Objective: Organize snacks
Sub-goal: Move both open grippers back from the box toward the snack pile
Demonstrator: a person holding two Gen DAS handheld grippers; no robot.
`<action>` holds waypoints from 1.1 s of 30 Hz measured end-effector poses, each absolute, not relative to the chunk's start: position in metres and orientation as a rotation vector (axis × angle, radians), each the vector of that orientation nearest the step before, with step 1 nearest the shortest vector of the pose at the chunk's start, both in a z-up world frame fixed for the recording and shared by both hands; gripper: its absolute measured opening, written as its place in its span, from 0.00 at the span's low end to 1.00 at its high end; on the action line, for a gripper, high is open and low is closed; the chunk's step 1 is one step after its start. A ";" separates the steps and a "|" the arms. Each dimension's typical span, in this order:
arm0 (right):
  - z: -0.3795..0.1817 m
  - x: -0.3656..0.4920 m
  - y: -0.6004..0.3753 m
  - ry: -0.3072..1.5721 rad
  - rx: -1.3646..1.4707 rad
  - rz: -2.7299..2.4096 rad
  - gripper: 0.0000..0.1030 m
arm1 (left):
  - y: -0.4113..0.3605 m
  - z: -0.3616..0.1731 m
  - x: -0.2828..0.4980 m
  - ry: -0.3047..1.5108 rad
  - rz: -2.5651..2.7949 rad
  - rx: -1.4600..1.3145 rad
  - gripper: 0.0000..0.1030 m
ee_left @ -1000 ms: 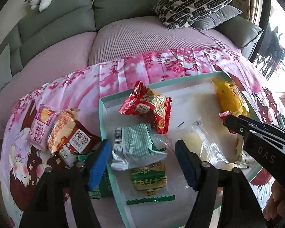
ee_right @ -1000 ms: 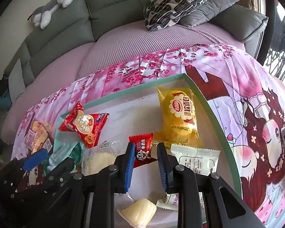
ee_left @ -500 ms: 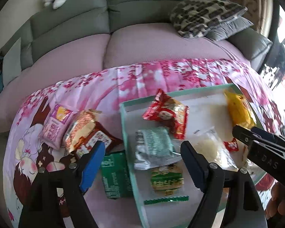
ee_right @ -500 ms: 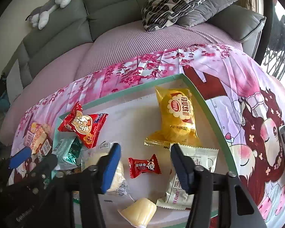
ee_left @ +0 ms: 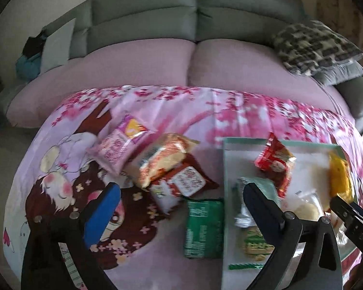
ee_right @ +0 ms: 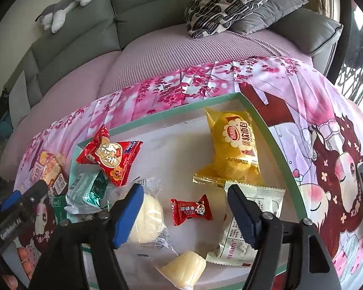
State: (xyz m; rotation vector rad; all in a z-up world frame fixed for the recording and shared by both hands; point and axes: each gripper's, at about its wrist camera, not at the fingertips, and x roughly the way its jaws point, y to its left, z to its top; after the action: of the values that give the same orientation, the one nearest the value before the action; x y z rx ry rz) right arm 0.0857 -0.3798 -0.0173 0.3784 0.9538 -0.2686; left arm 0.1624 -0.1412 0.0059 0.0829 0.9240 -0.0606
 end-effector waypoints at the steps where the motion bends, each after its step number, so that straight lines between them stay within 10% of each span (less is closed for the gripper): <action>1: -0.017 0.086 -0.380 0.952 0.377 -0.268 0.81 | -0.138 0.006 0.162 0.922 -0.047 0.078 0.98; 13: -0.007 0.093 -0.352 0.915 0.329 -0.207 0.99 | -0.082 0.007 0.169 0.936 0.101 0.021 0.98; 33: 0.009 0.104 -0.258 0.866 0.205 0.007 1.00 | 0.009 0.013 0.154 0.922 0.287 -0.106 0.98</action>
State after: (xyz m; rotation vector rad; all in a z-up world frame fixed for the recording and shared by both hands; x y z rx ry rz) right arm 0.1044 -0.2577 0.0093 0.2047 0.8658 0.0070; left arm 0.1540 0.0085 0.0133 -0.1062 0.9222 0.2865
